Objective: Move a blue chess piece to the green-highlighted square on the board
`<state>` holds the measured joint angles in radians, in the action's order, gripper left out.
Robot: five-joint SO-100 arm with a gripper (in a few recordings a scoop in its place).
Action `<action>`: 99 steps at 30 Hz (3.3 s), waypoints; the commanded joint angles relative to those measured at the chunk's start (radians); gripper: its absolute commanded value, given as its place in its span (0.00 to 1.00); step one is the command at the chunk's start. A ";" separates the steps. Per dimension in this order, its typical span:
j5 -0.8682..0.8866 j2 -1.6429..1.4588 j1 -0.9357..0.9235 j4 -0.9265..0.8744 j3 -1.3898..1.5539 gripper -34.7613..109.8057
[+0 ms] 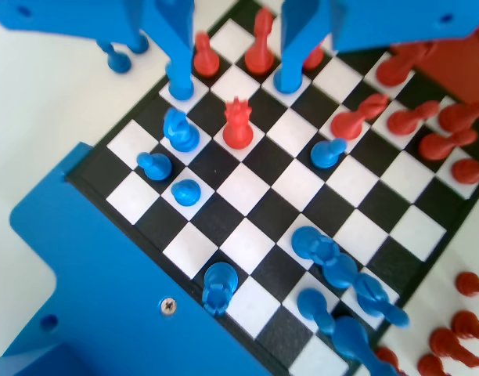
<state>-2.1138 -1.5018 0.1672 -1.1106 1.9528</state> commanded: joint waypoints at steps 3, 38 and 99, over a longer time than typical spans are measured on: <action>-0.015 0.002 0.002 0.035 0.023 0.36; -0.055 0.064 -0.017 0.244 0.140 0.33; -0.199 -0.097 -0.684 -0.341 -0.337 0.25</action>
<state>-2.2565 -1.5064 -0.4096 -1.4159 1.6828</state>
